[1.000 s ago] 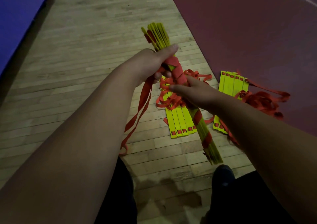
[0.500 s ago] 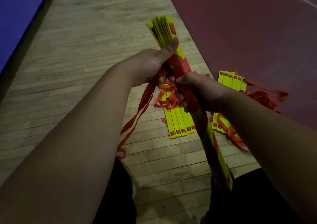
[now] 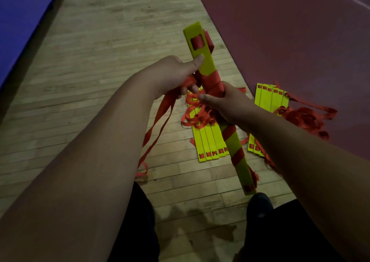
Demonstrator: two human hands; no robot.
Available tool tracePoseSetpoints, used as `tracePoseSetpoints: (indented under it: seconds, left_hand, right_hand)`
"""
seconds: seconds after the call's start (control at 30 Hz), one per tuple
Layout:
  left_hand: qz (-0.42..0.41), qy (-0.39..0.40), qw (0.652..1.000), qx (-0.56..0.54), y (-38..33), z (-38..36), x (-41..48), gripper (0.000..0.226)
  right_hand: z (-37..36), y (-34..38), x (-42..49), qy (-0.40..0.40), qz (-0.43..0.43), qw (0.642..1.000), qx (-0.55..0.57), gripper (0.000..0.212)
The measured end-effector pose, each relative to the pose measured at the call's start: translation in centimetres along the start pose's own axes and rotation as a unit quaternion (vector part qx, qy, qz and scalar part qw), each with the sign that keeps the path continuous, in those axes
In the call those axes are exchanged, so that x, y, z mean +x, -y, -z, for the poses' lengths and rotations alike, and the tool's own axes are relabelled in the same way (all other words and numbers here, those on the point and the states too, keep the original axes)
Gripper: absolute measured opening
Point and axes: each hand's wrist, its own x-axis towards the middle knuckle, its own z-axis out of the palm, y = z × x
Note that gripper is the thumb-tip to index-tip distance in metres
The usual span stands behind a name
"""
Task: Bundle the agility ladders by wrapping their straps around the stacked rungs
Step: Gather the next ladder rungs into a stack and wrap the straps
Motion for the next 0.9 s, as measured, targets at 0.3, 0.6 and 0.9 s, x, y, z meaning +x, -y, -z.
tracePoseSetpoints:
  seconds: [0.3, 0.6, 0.9]
  left_hand:
    - [0.011, -0.031, 0.999, 0.04, -0.5, -1.6, 0.0, 0.064]
    - [-0.063, 0.047, 0.996, -0.044, -0.1, 0.2, -0.7, 0.062]
    - [-0.08, 0.046, 0.996, -0.014, -0.2, 0.6, -0.5, 0.081]
  right_hand:
    - [-1.1, -0.5, 0.0, -0.006, 0.01, 0.991, -0.135, 0.039]
    - [1.6, 0.7, -0.9, 0.137, -0.013, 0.984, 0.11, 0.066]
    - [1.6, 1.2, -1.2, 0.162, -0.031, 0.972, 0.165, 0.033]
